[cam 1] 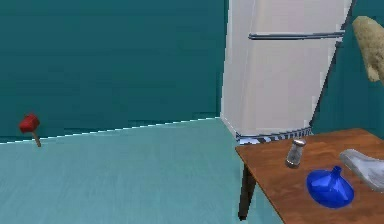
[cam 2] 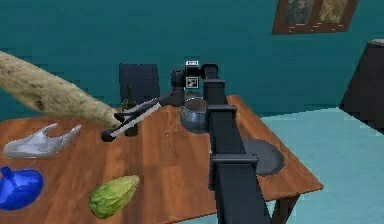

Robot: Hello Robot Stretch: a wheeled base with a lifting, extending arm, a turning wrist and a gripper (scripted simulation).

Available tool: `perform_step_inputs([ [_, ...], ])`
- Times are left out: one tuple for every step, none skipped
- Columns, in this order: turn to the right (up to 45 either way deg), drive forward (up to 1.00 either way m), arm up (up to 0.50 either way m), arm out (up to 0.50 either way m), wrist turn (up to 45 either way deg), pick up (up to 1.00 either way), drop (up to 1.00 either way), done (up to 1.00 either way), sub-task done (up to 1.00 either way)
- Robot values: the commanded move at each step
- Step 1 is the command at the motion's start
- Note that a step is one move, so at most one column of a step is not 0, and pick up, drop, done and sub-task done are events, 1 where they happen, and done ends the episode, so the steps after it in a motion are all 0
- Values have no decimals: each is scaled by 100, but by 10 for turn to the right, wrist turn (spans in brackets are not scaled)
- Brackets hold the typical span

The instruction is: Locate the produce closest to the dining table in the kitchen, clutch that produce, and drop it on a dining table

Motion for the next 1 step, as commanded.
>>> perform_step_inputs([
  [0,0,0,0,0,0,0,100,0],
])
